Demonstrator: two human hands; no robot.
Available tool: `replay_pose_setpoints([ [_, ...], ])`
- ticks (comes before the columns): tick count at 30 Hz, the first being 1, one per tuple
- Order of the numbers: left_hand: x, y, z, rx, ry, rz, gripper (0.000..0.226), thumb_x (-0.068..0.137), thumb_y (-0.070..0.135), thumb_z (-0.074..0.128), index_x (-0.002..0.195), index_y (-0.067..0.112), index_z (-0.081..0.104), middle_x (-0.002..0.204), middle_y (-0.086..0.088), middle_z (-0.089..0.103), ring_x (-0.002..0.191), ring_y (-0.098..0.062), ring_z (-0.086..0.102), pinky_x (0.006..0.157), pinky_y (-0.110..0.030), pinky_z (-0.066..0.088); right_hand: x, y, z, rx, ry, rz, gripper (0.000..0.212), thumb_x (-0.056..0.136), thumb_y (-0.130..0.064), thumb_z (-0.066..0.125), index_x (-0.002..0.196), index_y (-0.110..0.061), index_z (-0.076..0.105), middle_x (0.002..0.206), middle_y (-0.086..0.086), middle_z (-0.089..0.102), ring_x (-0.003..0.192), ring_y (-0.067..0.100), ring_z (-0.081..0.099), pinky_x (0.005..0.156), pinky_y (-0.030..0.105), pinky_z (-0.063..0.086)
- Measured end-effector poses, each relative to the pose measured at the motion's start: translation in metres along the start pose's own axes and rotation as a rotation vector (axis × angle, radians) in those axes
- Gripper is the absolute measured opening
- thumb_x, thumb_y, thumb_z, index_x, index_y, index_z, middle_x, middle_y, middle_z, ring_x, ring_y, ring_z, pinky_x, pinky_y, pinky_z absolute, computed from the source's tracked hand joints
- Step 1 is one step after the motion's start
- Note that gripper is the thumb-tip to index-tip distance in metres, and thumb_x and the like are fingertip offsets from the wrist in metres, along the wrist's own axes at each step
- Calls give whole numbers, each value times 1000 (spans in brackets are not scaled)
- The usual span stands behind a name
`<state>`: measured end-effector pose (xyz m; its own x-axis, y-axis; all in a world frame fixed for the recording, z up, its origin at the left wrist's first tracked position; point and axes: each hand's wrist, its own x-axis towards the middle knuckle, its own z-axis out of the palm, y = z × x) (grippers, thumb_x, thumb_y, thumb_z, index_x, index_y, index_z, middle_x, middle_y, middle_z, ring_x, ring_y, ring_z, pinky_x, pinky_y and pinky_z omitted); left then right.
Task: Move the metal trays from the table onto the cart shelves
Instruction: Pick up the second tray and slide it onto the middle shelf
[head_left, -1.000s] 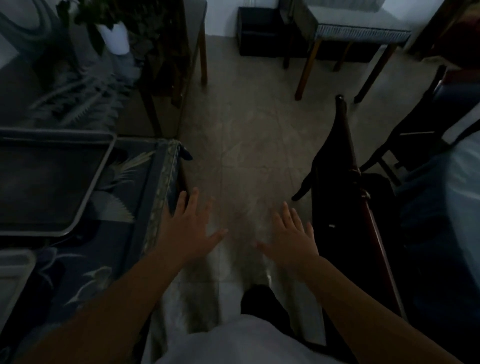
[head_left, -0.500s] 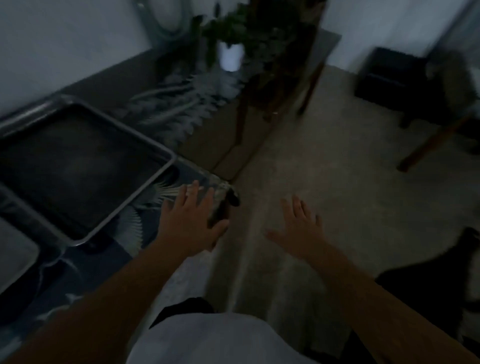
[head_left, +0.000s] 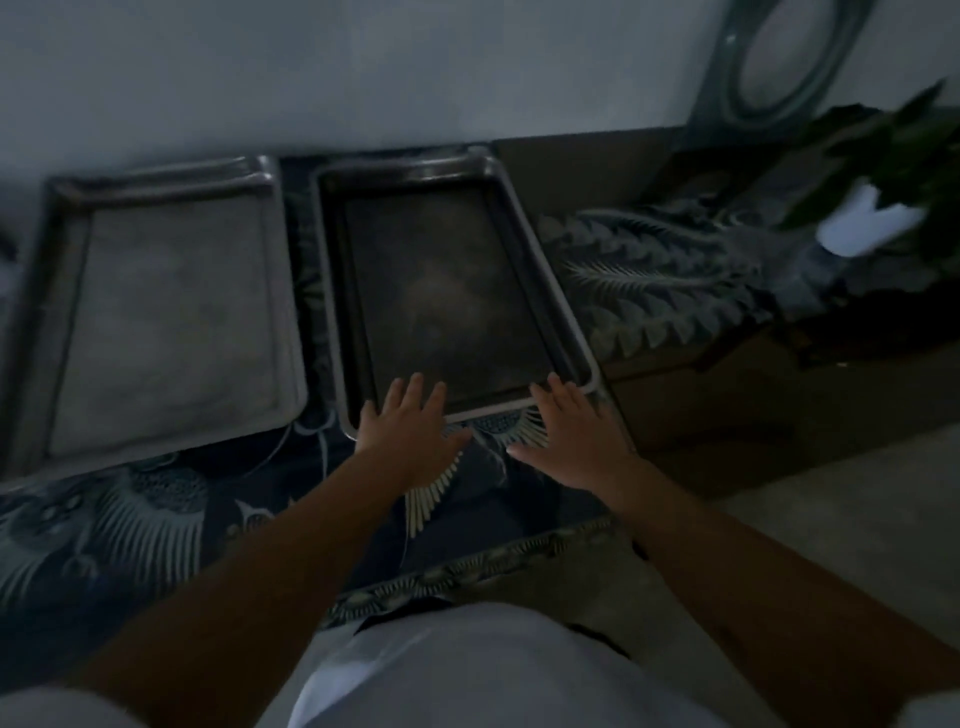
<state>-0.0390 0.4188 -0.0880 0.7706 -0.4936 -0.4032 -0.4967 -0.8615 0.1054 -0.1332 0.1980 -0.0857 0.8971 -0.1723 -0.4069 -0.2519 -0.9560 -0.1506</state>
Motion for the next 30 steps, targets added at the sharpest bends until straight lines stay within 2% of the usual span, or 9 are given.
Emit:
replay_pose_setpoints([
  [3, 19, 6, 10, -69, -106, -43, 84, 95, 73, 20, 160, 23, 0, 169, -7, -1, 154, -31, 0, 121, -54, 9, 31, 9, -2, -41, -67, -8, 100, 76, -84, 30, 152, -27, -1, 162, 1, -8, 147, 23, -5, 115, 56, 9],
  [6, 28, 5, 23, -144, -114, -38, 75, 99, 65, 24, 157, 19, 19, 164, -12, 26, 147, -33, 26, 118, -49, 22, 51, 19, 2, -69, -69, -67, 97, 77, -82, 29, 151, -23, 12, 159, 6, 18, 144, 26, 17, 112, 53, 20],
  [11, 20, 11, 32, -174, -61, -104, 53, 101, 58, 27, 126, 20, 56, 138, -9, 58, 122, -32, 55, 96, -43, 43, 61, 39, 5, -118, 7, -243, 68, 87, -68, 40, 123, -12, 54, 118, 11, 56, 107, 29, 53, 91, 41, 44],
  [15, -3, 22, 42, -324, -119, -207, 55, 101, 59, 27, 115, 21, 65, 116, -11, 68, 103, -31, 63, 83, -41, 49, 49, 56, 1, 96, -165, -251, 48, 89, -63, 43, 83, -19, 63, 80, 0, 59, 75, 16, 58, 57, 27, 41],
  [20, -32, 33, 54, -505, -196, -337, 46, 105, 42, 33, 138, 16, 52, 128, -18, 61, 114, -37, 59, 89, -40, 48, 36, 70, 6, -97, -528, -200, 56, 85, -70, 42, 63, -21, 58, 68, 0, 61, 62, 14, 58, 58, 29, 48],
  [23, -40, 27, 53, -505, 36, -392, 39, 102, 52, 33, 101, 25, 61, 94, -3, 66, 91, -28, 66, 76, -39, 54, 38, 83, 3, 6, -186, -100, 50, 85, -66, 44, 65, -22, 58, 64, -3, 58, 59, 14, 58, 48, 26, 40],
  [25, -36, 14, 51, -535, 226, -435, 25, 101, 40, 46, 114, 24, 60, 111, -5, 62, 107, -28, 60, 88, -43, 53, 45, 91, -5, 50, 131, -43, 37, 87, -59, 48, 72, -25, 53, 69, -7, 54, 68, 19, 60, 49, 25, 34],
  [27, -27, -2, 45, -534, 298, -505, 42, 97, 32, 57, 135, 15, 50, 137, -12, 49, 126, -36, 45, 101, -52, 44, 58, 99, -12, 60, 326, 3, 29, 85, -51, 58, 96, -25, 58, 93, 0, 58, 88, 26, 60, 59, 29, 42],
  [30, -8, -20, 38, -795, 229, -694, 54, 98, 34, 59, 141, 7, 40, 142, -19, 46, 128, -42, 46, 98, -50, 44, 77, 107, -16, 227, 224, 175, 58, 84, -48, 63, 128, -14, 46, 126, 13, 52, 111, 33, 53, 83, 41, 48],
])
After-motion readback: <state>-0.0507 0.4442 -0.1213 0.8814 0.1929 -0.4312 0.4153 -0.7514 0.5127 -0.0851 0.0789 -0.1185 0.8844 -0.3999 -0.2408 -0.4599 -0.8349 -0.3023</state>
